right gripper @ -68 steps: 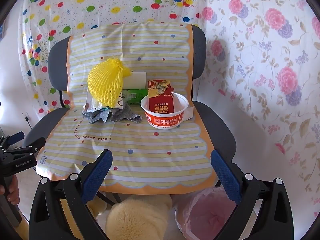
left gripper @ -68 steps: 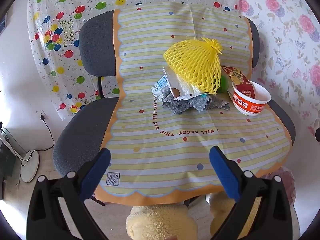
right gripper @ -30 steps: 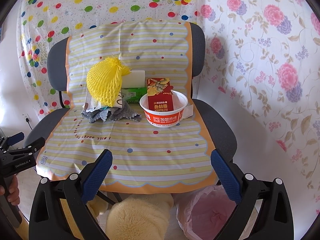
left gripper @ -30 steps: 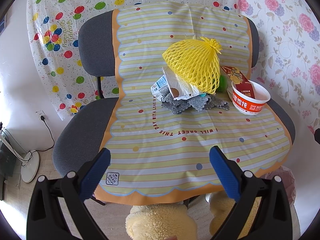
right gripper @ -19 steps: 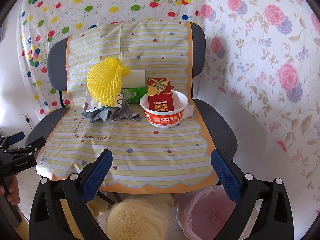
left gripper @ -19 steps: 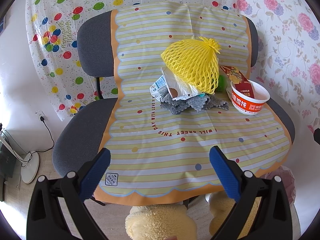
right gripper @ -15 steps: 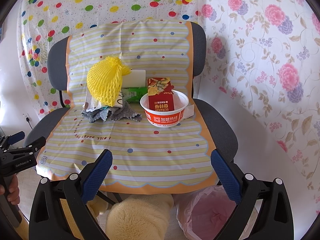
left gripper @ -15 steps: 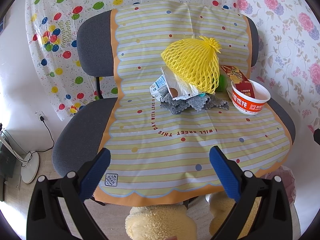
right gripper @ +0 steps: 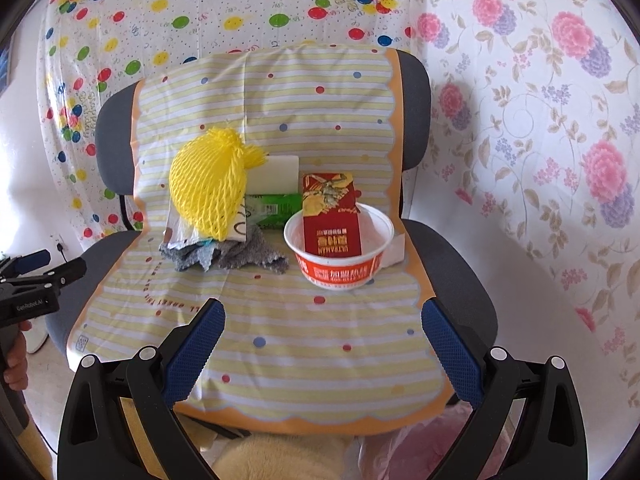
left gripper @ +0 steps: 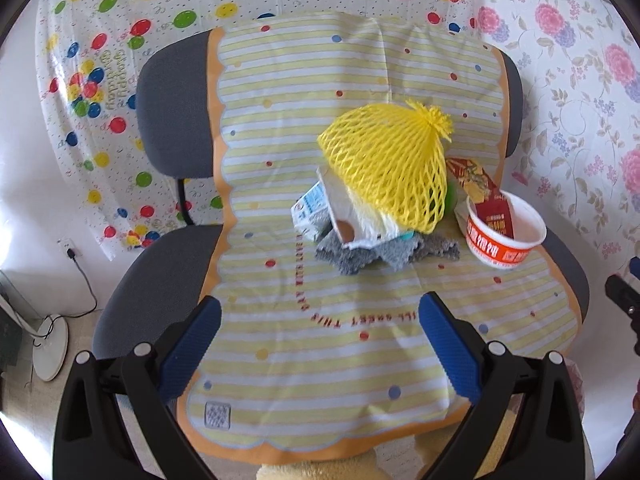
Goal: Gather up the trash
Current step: 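Grasp the yellow mesh fruit net with the left gripper and lift it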
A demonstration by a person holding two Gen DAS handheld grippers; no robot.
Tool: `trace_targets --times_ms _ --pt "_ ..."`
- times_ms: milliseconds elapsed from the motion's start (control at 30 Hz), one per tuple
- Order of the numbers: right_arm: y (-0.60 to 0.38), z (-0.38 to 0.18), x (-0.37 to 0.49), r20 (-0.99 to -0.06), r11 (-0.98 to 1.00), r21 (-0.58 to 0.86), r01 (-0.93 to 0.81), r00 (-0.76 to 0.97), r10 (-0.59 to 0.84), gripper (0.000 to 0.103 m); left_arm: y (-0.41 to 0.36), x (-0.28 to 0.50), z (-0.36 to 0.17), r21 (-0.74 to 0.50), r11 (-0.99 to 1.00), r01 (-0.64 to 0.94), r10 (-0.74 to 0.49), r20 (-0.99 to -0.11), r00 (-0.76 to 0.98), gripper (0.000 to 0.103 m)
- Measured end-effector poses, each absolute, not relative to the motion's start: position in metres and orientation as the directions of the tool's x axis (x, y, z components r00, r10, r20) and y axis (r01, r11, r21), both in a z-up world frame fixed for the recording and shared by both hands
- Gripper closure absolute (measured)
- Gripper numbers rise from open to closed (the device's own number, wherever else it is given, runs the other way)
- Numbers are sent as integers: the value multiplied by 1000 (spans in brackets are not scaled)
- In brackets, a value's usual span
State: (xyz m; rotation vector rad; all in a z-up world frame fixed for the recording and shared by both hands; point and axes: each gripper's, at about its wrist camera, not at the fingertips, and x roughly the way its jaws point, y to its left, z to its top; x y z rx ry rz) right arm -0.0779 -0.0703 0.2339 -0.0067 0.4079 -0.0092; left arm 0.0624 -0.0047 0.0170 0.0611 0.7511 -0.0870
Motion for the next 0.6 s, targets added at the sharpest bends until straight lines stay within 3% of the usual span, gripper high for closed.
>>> trace_targets --times_ms 200,267,400,600 --pt "-88 249 -32 -346 993 44 -112 931 120 6 -28 103 25 27 989 148 -96 -642 761 7" --pt "-82 250 -19 -363 986 62 -157 916 168 6 -36 117 24 37 985 171 -107 -643 758 11" --pt "-72 253 4 -387 986 46 -159 907 164 6 -44 153 21 -5 981 196 -152 -651 743 19" --pt "-78 259 24 -374 993 11 -115 921 111 6 -56 200 0 -44 976 213 -184 -690 700 20"
